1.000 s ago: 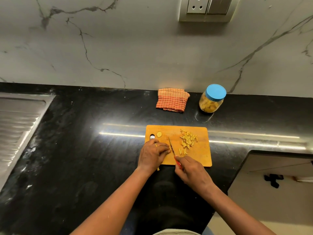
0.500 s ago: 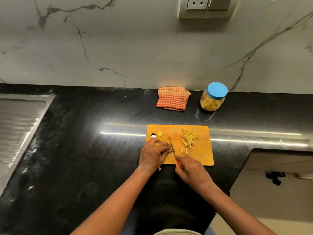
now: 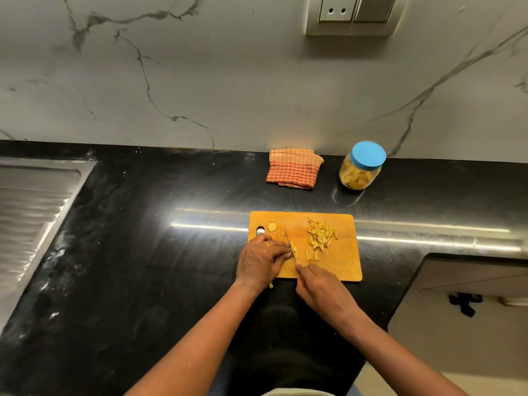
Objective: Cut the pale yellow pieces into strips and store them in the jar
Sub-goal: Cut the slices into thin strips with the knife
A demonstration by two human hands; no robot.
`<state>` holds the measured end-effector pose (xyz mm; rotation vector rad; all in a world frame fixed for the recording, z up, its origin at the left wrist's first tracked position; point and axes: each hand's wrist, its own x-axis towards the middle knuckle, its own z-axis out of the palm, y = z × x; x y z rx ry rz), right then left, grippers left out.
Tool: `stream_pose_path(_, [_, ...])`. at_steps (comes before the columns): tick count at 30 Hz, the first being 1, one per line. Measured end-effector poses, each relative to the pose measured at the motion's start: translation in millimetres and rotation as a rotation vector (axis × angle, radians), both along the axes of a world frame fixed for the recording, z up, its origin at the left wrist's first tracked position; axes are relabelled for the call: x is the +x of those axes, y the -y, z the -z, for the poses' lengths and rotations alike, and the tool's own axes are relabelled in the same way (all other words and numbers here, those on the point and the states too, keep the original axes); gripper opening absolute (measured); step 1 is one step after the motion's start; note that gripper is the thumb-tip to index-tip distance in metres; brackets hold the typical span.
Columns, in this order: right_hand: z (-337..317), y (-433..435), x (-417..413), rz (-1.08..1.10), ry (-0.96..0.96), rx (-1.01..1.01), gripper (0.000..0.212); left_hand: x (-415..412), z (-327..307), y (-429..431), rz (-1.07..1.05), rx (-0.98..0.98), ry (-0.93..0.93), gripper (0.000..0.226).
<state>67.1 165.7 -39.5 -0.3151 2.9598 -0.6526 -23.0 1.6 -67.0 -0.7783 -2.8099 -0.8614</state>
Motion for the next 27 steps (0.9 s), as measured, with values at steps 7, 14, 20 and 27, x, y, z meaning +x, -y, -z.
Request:
stream_pose_path(7, [-5.9,-18.4,8.9,0.024,-0.038,-0.022,0.036,2.0,-1.6,-0.9,-0.017,-0.002,0.010,0.012])
stream_pose_path(14, [-9.7,-13.3,2.9,0.019,-0.063,-0.110,0.035,3.9,-4.5,-2.1,-0.045,0.016,0.028,0.013])
stream_pose_path(20, [-8.0,-6.6,6.5,0.043,-0.054,-0.158,0.037,5.1,-1.4,0.3,-0.032,0.023,0.030,0.016])
stream_pose_path(27, [-9.1,-6.9,5.1,0.052,-0.028,-0.186,0.038,4.9,0.6,2.0,-0.018,0.015,0.041,0.018])
